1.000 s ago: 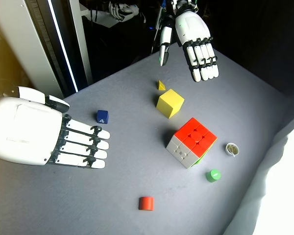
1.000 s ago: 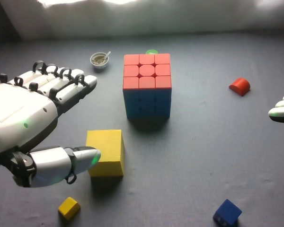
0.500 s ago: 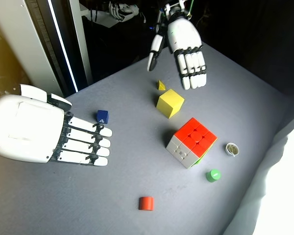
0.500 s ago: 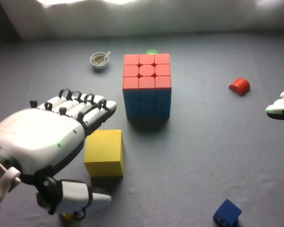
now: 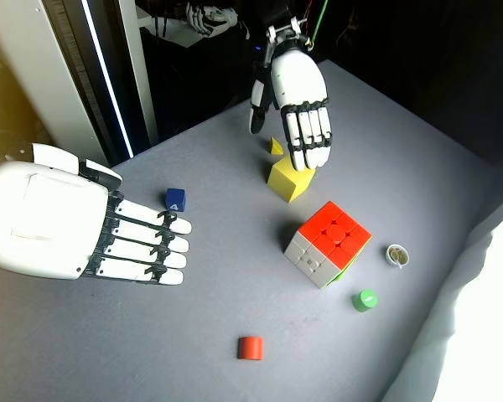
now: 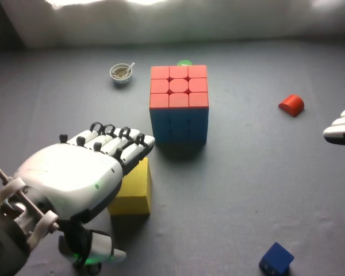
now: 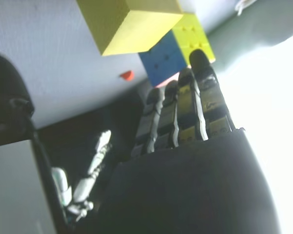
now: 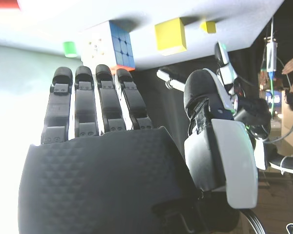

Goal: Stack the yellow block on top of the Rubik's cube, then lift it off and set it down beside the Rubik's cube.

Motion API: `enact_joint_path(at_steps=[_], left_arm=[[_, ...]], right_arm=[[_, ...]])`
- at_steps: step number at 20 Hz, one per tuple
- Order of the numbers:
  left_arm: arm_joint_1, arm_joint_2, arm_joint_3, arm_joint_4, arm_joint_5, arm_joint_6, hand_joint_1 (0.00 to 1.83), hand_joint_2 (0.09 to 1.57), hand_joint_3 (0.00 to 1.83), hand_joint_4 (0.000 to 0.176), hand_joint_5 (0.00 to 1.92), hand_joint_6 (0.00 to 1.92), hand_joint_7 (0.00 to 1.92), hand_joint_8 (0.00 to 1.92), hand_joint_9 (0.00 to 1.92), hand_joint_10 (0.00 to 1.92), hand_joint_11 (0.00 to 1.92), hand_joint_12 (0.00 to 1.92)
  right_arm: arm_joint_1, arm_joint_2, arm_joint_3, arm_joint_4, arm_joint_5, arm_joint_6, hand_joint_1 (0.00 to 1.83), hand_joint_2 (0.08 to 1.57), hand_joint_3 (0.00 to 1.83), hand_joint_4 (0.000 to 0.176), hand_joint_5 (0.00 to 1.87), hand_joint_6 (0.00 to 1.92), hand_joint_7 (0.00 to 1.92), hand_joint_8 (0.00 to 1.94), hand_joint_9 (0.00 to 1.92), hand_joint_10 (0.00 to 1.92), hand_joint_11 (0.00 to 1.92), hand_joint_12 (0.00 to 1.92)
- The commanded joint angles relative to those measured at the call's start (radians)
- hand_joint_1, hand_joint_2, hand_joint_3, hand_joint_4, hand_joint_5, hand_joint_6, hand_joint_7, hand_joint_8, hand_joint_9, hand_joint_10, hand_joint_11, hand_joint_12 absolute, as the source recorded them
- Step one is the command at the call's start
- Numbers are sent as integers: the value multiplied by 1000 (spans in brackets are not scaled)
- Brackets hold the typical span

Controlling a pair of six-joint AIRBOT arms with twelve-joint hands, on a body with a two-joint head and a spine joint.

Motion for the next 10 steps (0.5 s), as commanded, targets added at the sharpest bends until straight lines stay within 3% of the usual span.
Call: enact_joint_path(at_steps=[1, 6, 10], left_arm=[[-12, -2, 3, 41, -72, 11, 1065, 838, 0, 0, 9, 2, 0, 0, 27, 0, 0, 551], [-21, -49, 50, 12, -72, 40, 1048, 845, 4, 0, 2, 0, 0, 0, 5, 0, 0, 525], [-31, -75, 86, 7, -72, 52, 1097, 843, 0, 0, 35, 6, 31, 5, 53, 8, 0, 619]], right_arm=[[15, 14, 1, 47, 67, 8, 0, 1330, 11, 0, 24, 7, 59, 14, 36, 13, 0, 0], [46, 20, 1, 46, 86, 9, 0, 1330, 9, 0, 49, 13, 65, 12, 39, 12, 0, 0], [53, 21, 1, 46, 91, 33, 0, 1332, 7, 0, 44, 9, 64, 9, 34, 9, 0, 0]])
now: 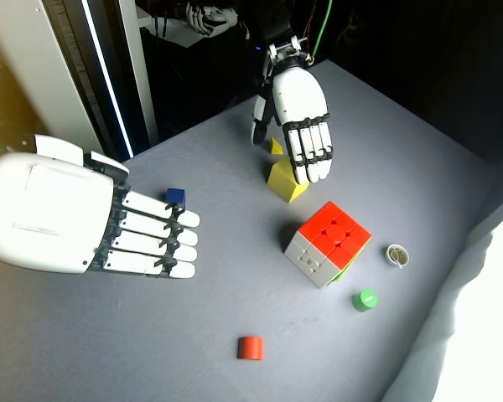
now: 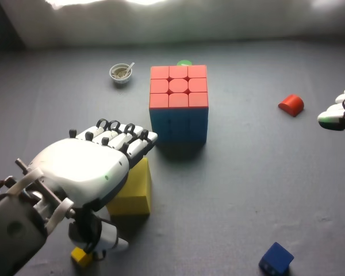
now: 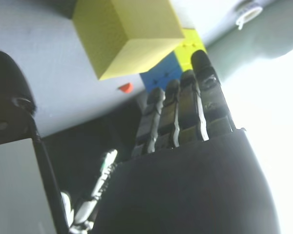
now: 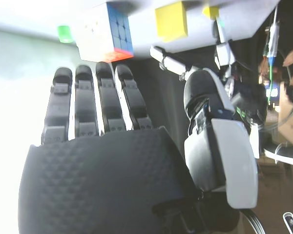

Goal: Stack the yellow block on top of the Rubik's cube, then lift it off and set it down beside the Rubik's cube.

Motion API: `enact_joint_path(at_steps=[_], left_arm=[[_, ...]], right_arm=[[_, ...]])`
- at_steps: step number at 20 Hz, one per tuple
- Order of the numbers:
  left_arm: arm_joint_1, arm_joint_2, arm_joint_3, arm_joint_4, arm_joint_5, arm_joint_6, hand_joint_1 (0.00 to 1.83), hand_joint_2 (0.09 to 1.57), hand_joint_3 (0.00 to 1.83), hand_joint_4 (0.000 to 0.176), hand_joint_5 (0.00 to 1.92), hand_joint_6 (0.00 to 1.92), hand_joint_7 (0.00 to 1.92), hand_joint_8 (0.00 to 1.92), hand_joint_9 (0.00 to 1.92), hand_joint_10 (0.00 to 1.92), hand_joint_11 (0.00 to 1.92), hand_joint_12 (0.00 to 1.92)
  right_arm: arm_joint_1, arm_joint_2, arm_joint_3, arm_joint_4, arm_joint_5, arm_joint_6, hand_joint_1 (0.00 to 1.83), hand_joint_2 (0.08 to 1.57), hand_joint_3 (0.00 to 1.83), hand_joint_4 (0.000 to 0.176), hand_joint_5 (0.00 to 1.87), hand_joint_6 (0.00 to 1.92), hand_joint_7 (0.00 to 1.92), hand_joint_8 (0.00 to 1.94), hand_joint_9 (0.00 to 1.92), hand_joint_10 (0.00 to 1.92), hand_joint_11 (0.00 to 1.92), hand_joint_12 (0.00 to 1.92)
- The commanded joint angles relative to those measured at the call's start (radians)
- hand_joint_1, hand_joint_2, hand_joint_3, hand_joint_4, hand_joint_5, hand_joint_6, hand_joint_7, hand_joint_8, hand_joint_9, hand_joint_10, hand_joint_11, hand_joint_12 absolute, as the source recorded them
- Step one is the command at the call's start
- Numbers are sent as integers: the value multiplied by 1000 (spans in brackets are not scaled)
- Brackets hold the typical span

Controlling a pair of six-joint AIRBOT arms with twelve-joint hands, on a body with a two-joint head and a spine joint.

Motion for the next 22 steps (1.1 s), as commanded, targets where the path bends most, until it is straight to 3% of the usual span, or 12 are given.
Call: enact_joint_path(at_steps=[1, 15, 22], left_arm=[[-10, 1, 6, 50, -71, 6, 1084, 854, 3, 0, 21, 1, 24, 1, 50, 4, 0, 601], [-3, -64, 57, -34, -70, 82, 1160, 866, 6, 0, 35, 3, 25, 9, 45, 9, 0, 544], [-12, -96, 86, -68, -71, 98, 1193, 860, 0, 0, 74, 2, 64, 2, 97, 2, 0, 673]], right_arm=[[15, 13, 1, 46, 62, 14, 0, 1332, 6, 0, 42, 8, 69, 11, 43, 13, 0, 0], [33, 19, 1, 47, 53, 20, 0, 1341, 6, 0, 60, 11, 86, 12, 51, 15, 0, 0], [31, 21, 2, 46, 61, 21, 0, 1342, 4, 0, 46, 4, 64, 2, 31, 4, 0, 0]])
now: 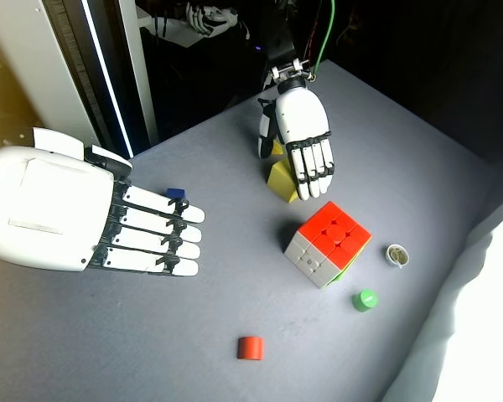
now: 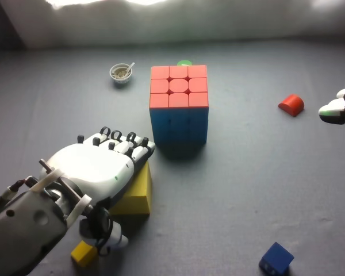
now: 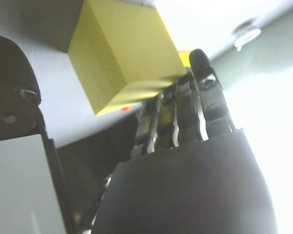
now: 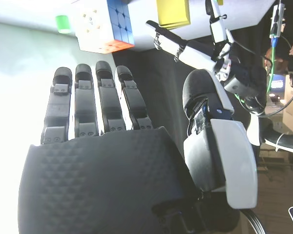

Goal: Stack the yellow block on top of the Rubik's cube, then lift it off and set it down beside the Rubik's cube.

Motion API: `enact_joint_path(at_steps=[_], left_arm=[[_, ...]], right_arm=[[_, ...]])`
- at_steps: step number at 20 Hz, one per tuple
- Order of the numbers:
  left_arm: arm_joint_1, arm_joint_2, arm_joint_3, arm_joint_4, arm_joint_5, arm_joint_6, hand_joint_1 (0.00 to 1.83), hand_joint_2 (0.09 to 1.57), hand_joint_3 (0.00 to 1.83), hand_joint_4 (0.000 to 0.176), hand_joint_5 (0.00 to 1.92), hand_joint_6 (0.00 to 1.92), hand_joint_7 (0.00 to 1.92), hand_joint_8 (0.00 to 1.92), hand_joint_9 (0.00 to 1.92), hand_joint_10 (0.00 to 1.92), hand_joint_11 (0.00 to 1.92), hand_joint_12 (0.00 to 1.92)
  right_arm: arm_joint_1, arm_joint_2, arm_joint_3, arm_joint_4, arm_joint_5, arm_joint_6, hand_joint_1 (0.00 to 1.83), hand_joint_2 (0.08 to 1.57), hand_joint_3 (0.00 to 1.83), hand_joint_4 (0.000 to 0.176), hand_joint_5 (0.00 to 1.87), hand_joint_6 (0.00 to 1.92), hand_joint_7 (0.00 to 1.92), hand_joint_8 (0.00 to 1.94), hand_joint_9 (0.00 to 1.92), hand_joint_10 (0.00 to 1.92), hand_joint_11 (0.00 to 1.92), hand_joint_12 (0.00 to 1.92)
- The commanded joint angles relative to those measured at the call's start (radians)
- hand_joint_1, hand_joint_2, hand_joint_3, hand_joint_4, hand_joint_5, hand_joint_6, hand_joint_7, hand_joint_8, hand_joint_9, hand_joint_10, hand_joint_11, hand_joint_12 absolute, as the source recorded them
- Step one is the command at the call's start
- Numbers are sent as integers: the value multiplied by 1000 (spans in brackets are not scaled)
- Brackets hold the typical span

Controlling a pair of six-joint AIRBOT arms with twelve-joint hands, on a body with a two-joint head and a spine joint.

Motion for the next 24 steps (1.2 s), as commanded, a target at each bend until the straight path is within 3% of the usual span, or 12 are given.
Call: enact_joint_path(at_steps=[1, 6, 9, 10, 12, 13, 14, 15, 16, 17, 19, 24], left_arm=[[-14, 0, 6, 48, -62, 5, 1205, 870, 4, 0, 75, 2, 65, 3, 97, 2, 0, 669], [-29, -19, 30, 26, -62, 17, 1193, 939, 12, 0, 139, 2, 174, 3, 204, 6, 0, 839], [-35, -22, 34, 12, -62, 30, 1182, 1029, 5, 0, 350, 8, 407, 6, 423, 17, 89, 950], [-37, -23, 34, 6, -62, 36, 1186, 1049, 2, 0, 573, 21, 680, 13, 719, 37, 320, 890], [-39, -23, 34, 3, -62, 39, 1218, 1041, 0, 0, 763, 18, 906, 16, 940, 43, 470, 923], [-39, -23, 34, 1, -62, 39, 1218, 1041, 0, 0, 763, 18, 906, 16, 940, 43, 470, 923], [-39, -24, 34, 1, -62, 40, 1341, 1035, 3, 0, 915, 20, 1089, 593, 1089, 64, 524, 1020], [-39, -25, 34, 1, -62, 41, 1383, 1058, 2, 0, 1048, 383, 1175, 688, 985, 976, 594, 1168], [-40, -26, 33, 0, -62, 43, 1390, 1069, 0, 0, 1112, 403, 1150, 811, 933, 1204, 611, 1249], [-42, -25, 32, 0, -62, 45, 1390, 1065, 0, 0, 1234, 280, 1118, 909, 904, 1211, 612, 1245], [-49, -25, 31, -10, -53, 53, 1382, 1084, 3, 0, 1120, 572, 1052, 975, 869, 1217, 601, 1236], [-115, -8, 38, -83, 1, 150, 1380, 1092, 2, 0, 1106, 605, 1027, 1013, 849, 1249, 563, 1278]], right_arm=[[10, 16, 2, 47, 66, 5, 0, 1335, 1, 0, 44, 3, 59, 0, 30, 4, 0, 0], [9, 16, 2, 47, 67, 5, 0, 1338, 2, 0, 72, 12, 94, 12, 52, 12, 0, 0], [8, 16, 2, 47, 70, 5, 0, 1339, 1, 0, 89, 17, 105, 14, 71, 18, 6, 3], [7, 16, 2, 47, 71, 5, 0, 1340, 2, 0, 82, 12, 102, 10, 66, 15, 0, 0], [7, 16, 2, 47, 74, 5, 0, 1345, 4, 0, 92, 14, 112, 12, 74, 17, 3, 2], [7, 16, 2, 47, 75, 5, 0, 1345, 4, 0, 92, 14, 112, 12, 74, 17, 3, 2], [6, 16, 2, 47, 76, 4, 0, 1343, 2, 0, 97, 15, 108, 9, 71, 15, 0, 0], [6, 16, 2, 47, 77, 4, 0, 1341, 1, 0, 85, 9, 91, 1, 51, 6, 0, 0], [6, 17, 2, 47, 78, 4, 0, 1334, 0, 0, 87, 10, 95, 3, 58, 9, 0, 0], [6, 17, 2, 47, 78, 4, 0, 1337, 0, 0, 89, 10, 108, 9, 67, 12, 0, 0], [6, 17, 2, 47, 79, 4, 0, 1343, 2, 0, 88, 8, 99, 4, 63, 9, 0, 0], [4, 18, 2, 47, 82, 4, 0, 1342, 1, 0, 112, 15, 133, 16, 83, 16, 0, 0]])
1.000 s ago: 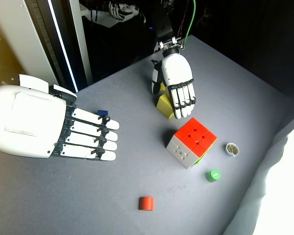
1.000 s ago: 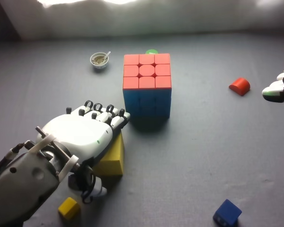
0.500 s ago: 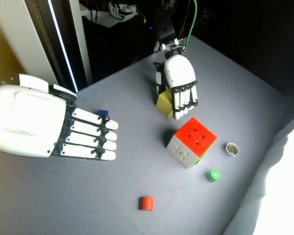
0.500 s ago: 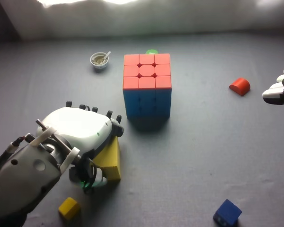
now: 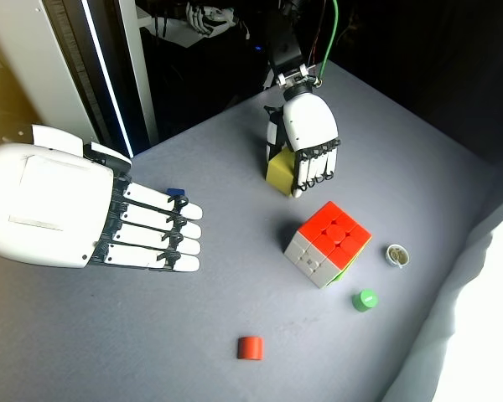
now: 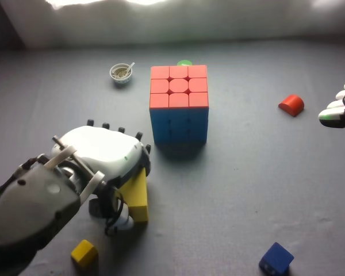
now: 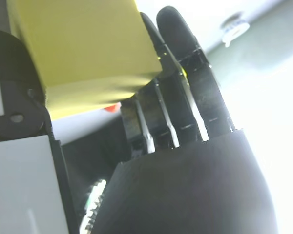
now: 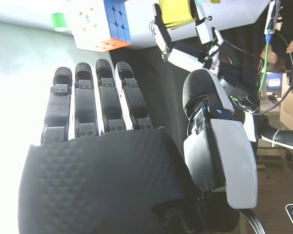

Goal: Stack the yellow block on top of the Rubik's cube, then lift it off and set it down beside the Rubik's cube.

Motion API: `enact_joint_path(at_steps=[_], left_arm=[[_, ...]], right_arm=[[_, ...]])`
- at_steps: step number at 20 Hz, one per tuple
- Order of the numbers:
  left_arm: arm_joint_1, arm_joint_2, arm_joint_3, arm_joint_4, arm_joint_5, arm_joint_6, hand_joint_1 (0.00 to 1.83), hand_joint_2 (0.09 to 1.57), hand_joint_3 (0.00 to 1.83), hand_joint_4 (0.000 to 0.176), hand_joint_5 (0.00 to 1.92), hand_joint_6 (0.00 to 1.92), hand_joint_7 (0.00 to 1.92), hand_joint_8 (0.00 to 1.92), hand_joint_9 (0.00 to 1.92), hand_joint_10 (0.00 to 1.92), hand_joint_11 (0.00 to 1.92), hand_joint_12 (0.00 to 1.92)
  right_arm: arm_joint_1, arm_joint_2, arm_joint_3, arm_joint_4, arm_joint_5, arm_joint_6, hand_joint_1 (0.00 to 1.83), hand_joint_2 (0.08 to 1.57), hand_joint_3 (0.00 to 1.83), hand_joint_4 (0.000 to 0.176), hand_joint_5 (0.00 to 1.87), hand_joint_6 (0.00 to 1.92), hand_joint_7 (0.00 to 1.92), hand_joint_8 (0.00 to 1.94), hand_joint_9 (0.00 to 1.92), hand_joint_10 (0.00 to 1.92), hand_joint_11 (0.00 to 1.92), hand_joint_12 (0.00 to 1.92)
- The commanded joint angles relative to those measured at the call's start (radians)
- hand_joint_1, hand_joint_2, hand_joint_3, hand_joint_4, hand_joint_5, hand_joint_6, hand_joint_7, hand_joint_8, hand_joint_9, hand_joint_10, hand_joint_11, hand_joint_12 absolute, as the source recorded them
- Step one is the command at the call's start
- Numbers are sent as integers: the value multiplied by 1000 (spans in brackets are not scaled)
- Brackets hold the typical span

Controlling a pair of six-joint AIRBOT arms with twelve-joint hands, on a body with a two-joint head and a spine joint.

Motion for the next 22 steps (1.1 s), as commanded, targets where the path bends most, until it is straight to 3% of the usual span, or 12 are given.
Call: enact_joint_path(at_steps=[1, 2, 3, 6, 9, 16, 17, 22], left_arm=[[-31, 21, 4, 33, -28, 35, 1380, 1092, 2, 0, 1106, 605, 1027, 1013, 849, 1249, 563, 1278], [-48, 28, 5, 15, -21, 59, 1386, 1078, 0, 0, 1175, 462, 1072, 950, 879, 1256, 558, 1324], [-65, 36, 7, -5, -18, 78, 1382, 1087, 8, 0, 1109, 573, 1040, 991, 859, 1264, 549, 1335], [-126, 60, 19, -79, 26, 160, 1391, 1062, 1, 0, 1238, 322, 1115, 913, 889, 1224, 522, 1344], [-168, 79, 25, -133, 41, 207, 1389, 1064, 0, 0, 1211, 381, 1111, 919, 895, 1209, 537, 1355], [-281, 89, 63, -224, 83, 280, 1392, 1057, 1, 0, 1281, 233, 1123, 879, 902, 1224, 553, 1328], [-295, 89, 69, -233, 84, 286, 1389, 1071, 0, 0, 1188, 402, 1104, 908, 892, 1251, 543, 1359], [-358, 88, 114, -246, 123, 293, 1391, 1061, 1, 0, 1266, 246, 1108, 919, 901, 1232, 562, 1360]], right_arm=[[7, 18, 2, 47, 68, 5, 0, 1342, 1, 0, 112, 15, 133, 16, 83, 16, 0, 0], [7, 18, 2, 47, 68, 5, 0, 1340, 0, 0, 111, 14, 125, 12, 81, 15, 0, 0], [7, 18, 2, 47, 68, 5, 0, 1345, 3, 0, 108, 12, 115, 7, 72, 11, 0, 0], [6, 18, 2, 47, 69, 5, 0, 1341, 0, 0, 83, 1, 79, 2, 32, 2, 0, 0], [4, 19, 2, 47, 69, 5, 0, 1342, 1, 0, 80, 0, 98, 9, 63, 15, 0, 0], [3, 19, 2, 47, 72, 5, 0, 1342, 0, 0, 117, 18, 114, 11, 61, 12, 0, 0], [3, 19, 2, 47, 73, 5, 0, 1347, 2, 0, 102, 10, 95, 2, 46, 5, 0, 0], [2, 21, 2, 47, 75, 5, 0, 1344, 1, 0, 127, 18, 116, 9, 60, 10, 0, 0]])
